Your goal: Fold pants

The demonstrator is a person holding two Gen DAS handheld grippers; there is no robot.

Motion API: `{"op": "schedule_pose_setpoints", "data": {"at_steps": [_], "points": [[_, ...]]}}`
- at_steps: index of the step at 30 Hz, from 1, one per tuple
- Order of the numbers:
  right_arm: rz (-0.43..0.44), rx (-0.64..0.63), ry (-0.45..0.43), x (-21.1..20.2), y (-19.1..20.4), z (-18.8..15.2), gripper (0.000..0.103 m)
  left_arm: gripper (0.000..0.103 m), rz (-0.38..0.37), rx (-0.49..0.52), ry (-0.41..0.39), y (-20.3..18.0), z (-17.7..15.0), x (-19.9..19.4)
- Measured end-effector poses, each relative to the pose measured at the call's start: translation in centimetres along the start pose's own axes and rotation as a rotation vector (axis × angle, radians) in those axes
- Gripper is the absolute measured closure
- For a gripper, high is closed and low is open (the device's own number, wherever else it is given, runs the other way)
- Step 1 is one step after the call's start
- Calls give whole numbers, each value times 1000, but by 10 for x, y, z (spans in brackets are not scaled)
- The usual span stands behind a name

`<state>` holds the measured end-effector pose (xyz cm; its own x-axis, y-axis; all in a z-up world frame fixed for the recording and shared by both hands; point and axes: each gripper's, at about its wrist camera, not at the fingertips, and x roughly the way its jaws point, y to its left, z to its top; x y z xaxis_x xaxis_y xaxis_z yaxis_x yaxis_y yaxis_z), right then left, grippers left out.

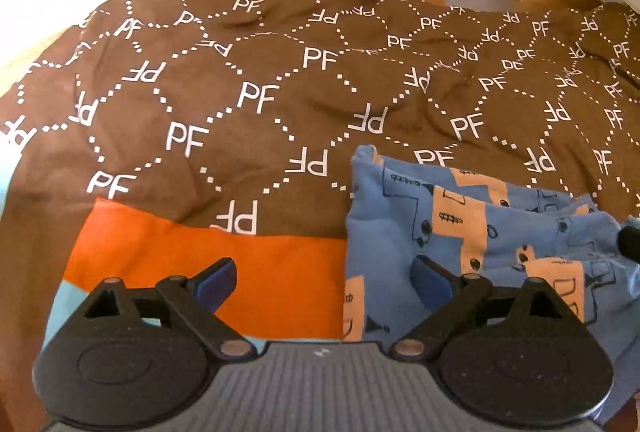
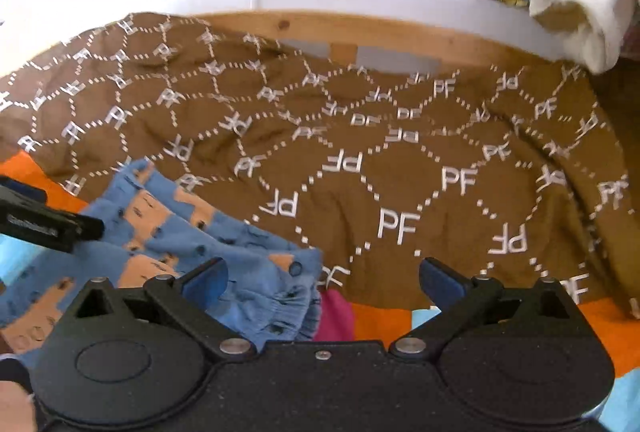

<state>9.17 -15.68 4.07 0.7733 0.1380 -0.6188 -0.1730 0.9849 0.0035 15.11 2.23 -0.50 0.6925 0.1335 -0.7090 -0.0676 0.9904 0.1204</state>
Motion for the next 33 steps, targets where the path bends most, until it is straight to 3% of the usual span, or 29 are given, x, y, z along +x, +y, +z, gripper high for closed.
{"op": "schedule_pose_setpoints", "data": {"at_steps": [11,18,20,27,33], "points": [[80,-8,79,-34,-3,-3,1,6,2,-42,54,-1,-12,-29],[122,-68,273,-8,-2,-21,1,1,32,16,110,7,-48,-37],[158,-55,292,-8,-7,-21,1,1,18,6,84,15,-63,-43],[185,13,162,-21,-27,-9,1,1,-44,-23,117,27,-61,-57],[264,199,129,21,-51,4,1,0,-175,-50,64,22,-49,-61]]}}
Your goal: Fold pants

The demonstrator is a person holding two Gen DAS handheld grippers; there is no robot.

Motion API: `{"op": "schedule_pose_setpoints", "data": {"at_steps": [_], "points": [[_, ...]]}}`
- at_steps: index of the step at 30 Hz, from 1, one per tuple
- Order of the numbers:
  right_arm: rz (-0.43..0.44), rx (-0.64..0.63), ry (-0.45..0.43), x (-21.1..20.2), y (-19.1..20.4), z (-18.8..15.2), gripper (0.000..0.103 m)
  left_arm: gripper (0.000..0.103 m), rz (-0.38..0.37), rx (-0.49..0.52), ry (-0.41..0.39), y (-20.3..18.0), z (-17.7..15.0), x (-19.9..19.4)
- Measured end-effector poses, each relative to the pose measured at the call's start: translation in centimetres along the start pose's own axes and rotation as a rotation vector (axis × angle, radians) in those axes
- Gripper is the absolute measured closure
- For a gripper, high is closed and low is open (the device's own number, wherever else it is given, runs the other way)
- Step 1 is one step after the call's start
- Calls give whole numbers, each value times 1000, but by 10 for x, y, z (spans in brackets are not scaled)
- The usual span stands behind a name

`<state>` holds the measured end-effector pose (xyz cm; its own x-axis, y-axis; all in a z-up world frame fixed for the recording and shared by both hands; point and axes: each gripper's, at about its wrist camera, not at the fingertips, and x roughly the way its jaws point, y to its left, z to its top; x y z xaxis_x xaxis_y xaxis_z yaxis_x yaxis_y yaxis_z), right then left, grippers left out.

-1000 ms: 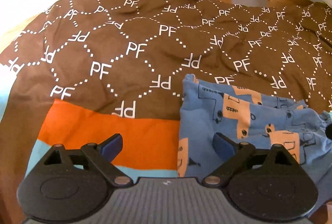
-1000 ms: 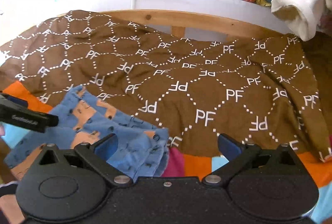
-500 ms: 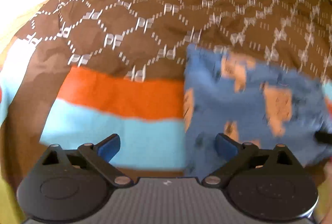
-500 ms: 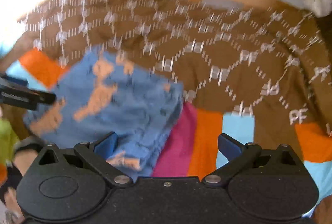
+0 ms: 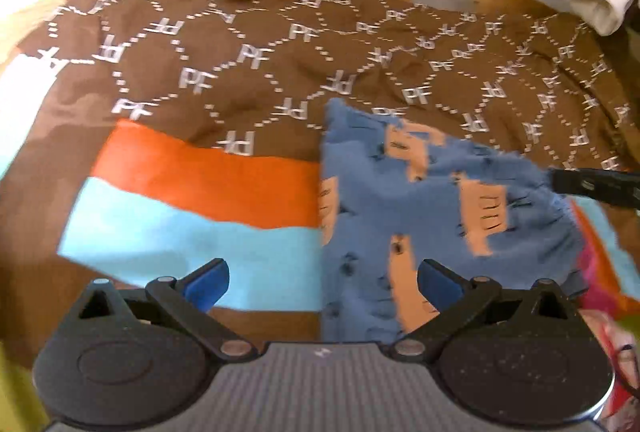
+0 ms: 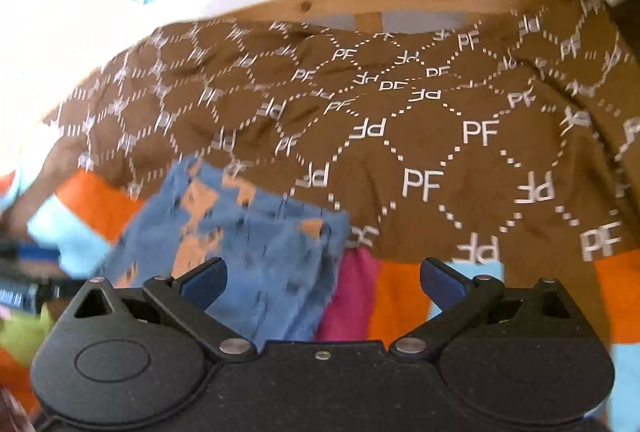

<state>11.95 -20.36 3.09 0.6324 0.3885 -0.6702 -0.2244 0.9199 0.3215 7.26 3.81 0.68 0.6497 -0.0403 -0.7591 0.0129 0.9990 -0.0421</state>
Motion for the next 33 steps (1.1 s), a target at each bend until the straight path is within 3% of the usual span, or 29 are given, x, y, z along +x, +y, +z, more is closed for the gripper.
{"op": "schedule_pose_setpoints", "data": {"at_steps": [4,5,8,14,20,24,26,30,33], "points": [[44,28,34,28,-6,11,1,2,39,46,79,-5,-7,17],[28,-6,43,34,-5,12,1,1,60,67,110,-5,-12,22],[-91,-191,46,46,2,3,1,1,39,74,93,-2,-21,19],[-59,-130,-25,31,-9,6,1,1,13,51,108,5,-20,10],[211,76,40,28,-31,14,1,1,-92,-55,42,21,-6,1],[292,163,86,48,-42,6,1,1,-184,-84,48,25,-4,16],[344,225,64,51,-47,5,1,1,-234,-117,76,29,-6,26],[449,295,66,53,-51,4,1,0,-296,-180,55,34,-7,29],[453,277,73,52,-48,3,1,1,-363,-220,44,37,-6,29]]}}
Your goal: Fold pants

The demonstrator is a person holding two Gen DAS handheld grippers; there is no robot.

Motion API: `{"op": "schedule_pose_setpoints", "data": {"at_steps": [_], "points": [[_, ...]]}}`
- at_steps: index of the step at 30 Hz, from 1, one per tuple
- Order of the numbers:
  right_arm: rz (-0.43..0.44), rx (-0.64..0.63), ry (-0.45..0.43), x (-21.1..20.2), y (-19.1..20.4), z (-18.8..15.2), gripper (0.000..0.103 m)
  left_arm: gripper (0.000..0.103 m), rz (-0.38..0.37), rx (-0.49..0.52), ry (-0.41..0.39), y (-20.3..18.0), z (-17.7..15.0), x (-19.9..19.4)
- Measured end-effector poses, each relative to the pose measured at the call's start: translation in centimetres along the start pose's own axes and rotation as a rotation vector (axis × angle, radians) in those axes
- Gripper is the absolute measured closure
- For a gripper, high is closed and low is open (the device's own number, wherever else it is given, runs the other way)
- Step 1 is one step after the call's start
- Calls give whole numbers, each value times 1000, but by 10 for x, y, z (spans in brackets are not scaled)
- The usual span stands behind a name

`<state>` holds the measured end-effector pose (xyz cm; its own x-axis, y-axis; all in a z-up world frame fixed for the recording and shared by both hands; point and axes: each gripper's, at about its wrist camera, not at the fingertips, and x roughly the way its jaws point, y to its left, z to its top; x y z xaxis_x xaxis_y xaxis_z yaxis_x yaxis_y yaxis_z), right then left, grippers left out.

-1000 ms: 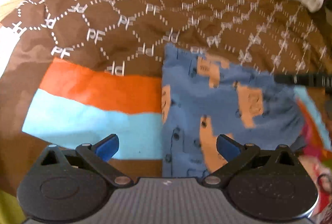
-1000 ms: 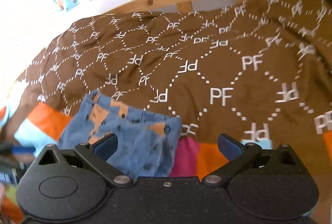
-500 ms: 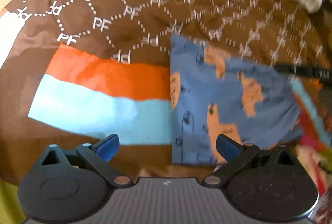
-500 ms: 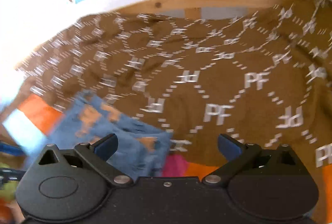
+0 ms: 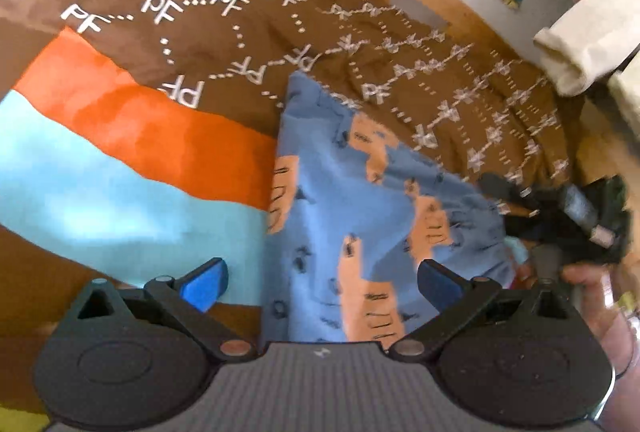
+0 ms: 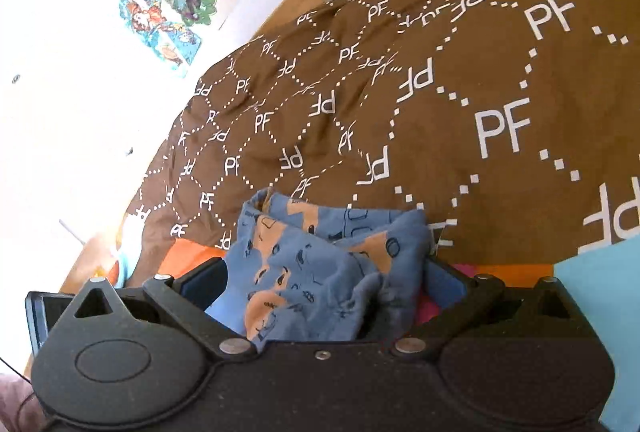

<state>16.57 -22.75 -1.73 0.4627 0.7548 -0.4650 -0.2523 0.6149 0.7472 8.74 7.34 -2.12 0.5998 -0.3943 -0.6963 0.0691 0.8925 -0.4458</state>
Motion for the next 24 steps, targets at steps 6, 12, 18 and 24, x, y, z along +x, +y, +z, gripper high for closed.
{"op": "schedule_pose_setpoints", "data": {"at_steps": [6,12,18,24], "points": [[-4,53,-1,-3,-3,2,5,2,11,-21,-1,0,9,13],[-128,100,-22,-3,-8,0,41,22,65,-42,24,3,11,14],[-166,82,-14,-1,-7,-3,60,45,122,-24,59,-2,10,10],[-180,73,-28,-4,-3,-7,72,72,152,-35,101,-6,14,9]]}}
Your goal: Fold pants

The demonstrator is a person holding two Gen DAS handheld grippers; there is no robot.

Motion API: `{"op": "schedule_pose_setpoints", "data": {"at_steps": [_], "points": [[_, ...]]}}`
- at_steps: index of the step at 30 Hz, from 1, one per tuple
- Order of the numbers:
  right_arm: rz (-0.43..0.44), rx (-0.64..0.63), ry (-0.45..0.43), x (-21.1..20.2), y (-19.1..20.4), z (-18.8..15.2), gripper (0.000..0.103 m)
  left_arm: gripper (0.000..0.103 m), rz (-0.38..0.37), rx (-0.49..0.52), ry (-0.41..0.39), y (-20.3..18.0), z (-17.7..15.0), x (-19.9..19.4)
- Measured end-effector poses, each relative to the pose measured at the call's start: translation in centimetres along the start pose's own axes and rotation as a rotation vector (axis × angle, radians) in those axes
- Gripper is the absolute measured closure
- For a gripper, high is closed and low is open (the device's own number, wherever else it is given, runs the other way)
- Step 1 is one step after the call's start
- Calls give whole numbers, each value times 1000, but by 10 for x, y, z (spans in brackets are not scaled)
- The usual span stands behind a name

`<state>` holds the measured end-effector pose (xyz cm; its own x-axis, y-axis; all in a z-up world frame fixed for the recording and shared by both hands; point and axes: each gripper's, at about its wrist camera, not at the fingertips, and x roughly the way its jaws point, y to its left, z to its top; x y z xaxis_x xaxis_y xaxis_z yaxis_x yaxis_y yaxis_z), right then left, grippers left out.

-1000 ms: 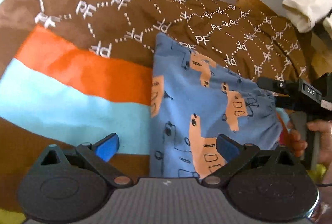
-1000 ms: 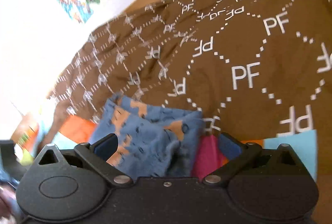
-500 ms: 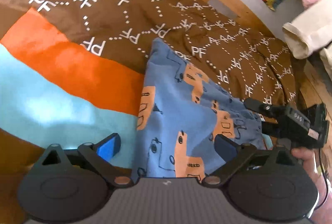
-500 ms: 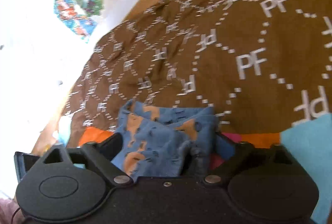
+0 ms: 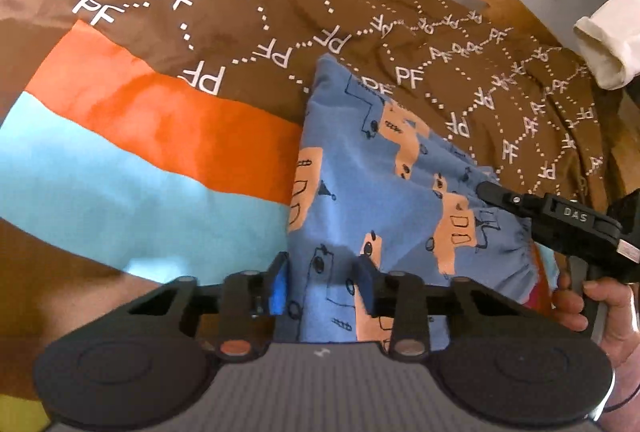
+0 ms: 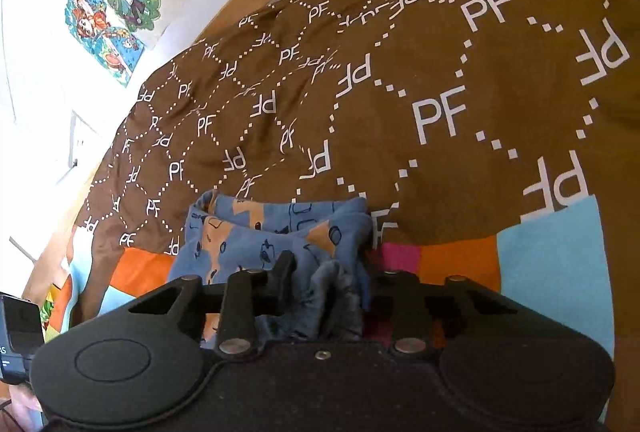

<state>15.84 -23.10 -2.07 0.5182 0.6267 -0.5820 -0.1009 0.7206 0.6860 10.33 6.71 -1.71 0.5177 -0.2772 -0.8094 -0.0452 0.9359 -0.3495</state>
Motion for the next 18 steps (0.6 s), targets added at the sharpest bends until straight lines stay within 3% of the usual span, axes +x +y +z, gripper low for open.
{"op": "schedule_pose_setpoints", "data": {"at_steps": [3,6,13,18], "points": [[-8,-8,-15,-2,3,-1,73,82,2,-23,15,1,3,-2],[-35,-45,-36,-5,11,-4,76,85,10,-60,24,-1,6,-6],[-131,-218,-106,-21,45,-14,81,87,69,-27,-2,-24,6,-19],[-169,-305,-164,-39,64,-21,82,87,40,-12,-29,-34,7,-30]]}}
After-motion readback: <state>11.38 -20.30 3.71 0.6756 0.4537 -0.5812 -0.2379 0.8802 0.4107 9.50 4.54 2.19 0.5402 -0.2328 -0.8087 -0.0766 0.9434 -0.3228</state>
